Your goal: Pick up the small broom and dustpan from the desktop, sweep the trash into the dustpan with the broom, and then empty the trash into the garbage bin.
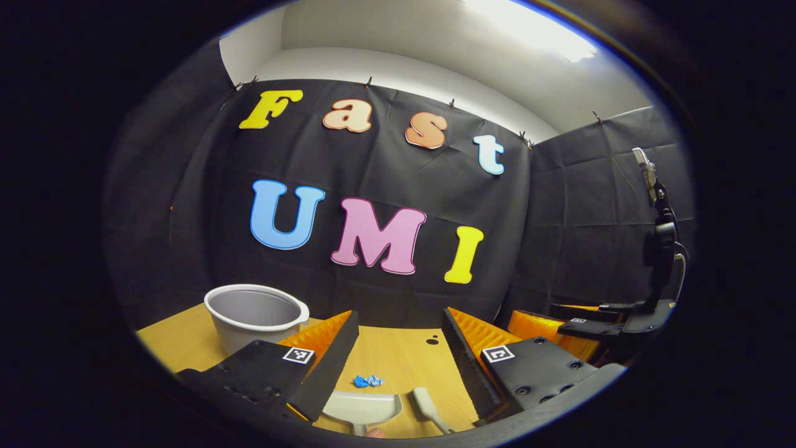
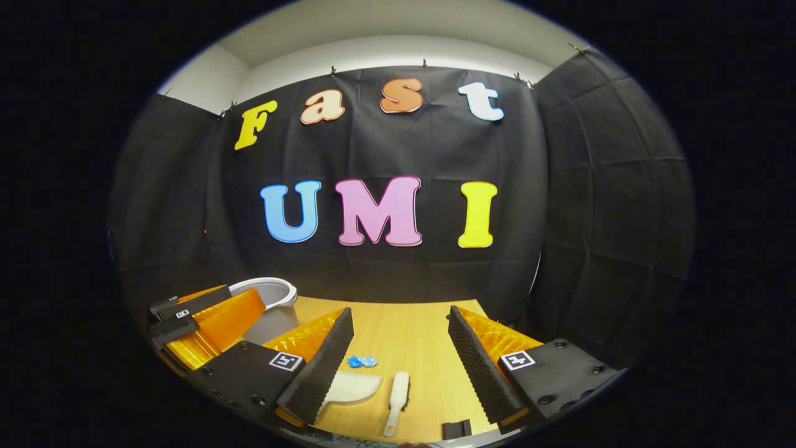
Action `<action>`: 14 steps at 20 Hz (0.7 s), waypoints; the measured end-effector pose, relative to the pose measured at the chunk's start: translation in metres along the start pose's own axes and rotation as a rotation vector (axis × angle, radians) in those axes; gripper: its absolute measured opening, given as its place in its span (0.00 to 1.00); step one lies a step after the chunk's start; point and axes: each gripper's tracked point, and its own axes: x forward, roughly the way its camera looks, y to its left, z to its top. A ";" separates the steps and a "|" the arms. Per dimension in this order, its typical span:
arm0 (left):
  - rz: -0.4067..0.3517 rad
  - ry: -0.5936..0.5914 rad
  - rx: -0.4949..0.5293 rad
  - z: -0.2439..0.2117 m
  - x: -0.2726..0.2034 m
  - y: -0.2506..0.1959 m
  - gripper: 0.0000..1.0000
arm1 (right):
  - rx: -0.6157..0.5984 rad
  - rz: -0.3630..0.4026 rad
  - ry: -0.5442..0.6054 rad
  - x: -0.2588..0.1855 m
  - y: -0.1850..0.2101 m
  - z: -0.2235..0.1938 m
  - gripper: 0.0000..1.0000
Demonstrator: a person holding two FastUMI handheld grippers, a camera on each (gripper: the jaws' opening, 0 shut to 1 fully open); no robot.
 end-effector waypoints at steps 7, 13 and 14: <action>0.012 0.222 -0.092 -0.070 0.013 -0.002 0.81 | 0.179 -0.031 0.320 0.012 -0.018 -0.100 0.99; 0.111 0.537 -0.019 -0.154 0.007 0.021 0.81 | 0.281 0.016 0.669 0.036 -0.005 -0.198 0.97; 0.131 0.620 -0.016 -0.171 0.006 0.026 0.81 | 0.280 0.036 0.732 0.041 0.002 -0.215 0.97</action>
